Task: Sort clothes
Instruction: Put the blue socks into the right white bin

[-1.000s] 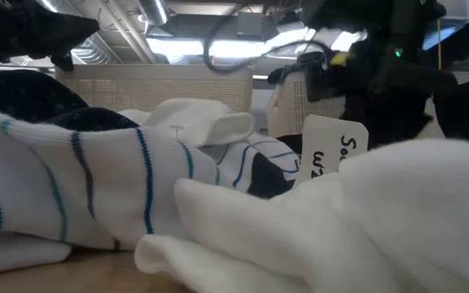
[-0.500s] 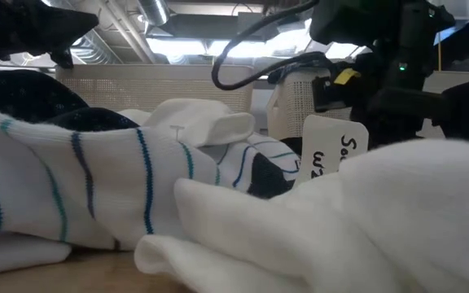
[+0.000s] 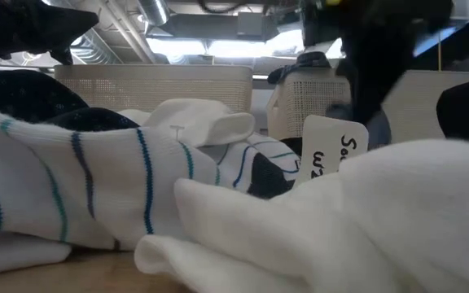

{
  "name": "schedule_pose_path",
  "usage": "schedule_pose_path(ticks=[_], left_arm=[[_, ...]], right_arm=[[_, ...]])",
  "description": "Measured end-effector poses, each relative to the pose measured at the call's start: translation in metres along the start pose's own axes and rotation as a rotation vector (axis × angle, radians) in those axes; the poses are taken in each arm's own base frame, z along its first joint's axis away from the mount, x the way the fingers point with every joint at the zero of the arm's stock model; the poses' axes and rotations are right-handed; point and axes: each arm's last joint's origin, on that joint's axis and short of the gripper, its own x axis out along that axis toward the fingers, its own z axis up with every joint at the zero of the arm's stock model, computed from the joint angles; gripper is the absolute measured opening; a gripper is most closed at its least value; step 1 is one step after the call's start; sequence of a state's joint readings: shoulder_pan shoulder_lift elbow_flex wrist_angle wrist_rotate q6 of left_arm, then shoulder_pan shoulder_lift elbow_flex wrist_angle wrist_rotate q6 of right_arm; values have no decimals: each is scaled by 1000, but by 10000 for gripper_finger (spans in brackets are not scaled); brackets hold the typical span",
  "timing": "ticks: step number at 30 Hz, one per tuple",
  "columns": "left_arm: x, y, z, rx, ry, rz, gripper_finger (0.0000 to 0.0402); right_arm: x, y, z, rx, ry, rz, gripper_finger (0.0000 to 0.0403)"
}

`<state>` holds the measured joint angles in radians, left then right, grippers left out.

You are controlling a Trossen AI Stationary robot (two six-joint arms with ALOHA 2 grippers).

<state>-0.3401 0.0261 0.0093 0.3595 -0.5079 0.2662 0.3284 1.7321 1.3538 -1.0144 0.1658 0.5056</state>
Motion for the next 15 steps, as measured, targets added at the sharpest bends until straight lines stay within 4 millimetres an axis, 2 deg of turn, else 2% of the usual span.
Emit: schedule_pose_path(ticks=[4, 11, 15], left_arm=[[0, 0, 0, 21, 0, 1, 1], [0, 0, 0, 22, 0, 0, 1], [0, 0, 0, 15, 0, 0, 1]], right_arm=[[-35, -3, 11, -39, -24, -70, 8], [-111, -17, 26, -50, -173, -240, 26], [-153, -28, 28, -46, -289, -359, 22]])
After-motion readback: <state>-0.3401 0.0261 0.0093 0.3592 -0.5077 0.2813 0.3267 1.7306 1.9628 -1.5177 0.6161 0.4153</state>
